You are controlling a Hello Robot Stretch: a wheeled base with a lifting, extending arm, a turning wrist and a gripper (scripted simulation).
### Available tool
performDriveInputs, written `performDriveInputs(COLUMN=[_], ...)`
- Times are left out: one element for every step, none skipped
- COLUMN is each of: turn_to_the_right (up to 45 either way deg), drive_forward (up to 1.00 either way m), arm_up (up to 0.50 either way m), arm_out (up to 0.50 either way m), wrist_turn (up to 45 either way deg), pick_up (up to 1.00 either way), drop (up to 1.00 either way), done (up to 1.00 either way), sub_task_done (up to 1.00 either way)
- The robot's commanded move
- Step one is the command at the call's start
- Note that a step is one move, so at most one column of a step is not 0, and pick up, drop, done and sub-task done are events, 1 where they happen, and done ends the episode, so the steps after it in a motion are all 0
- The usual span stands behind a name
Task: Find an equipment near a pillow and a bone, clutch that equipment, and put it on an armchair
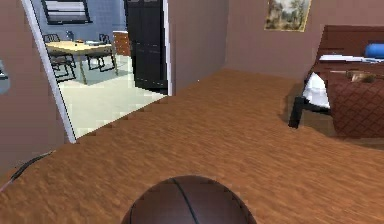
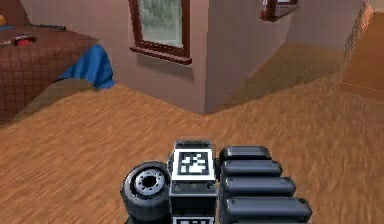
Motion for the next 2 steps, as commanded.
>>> performDriveInputs(turn_to_the_right=[45.0,45.0], drive_forward=[0.00,0.00], arm_up=[0.00,0.00], arm_out=[0.00,0.00], wrist_turn=[0.0,0.0], pick_up=[0.00,0.00], drop=[0.00,0.00], done=[0.00,0.00], sub_task_done=[0.00,0.00])
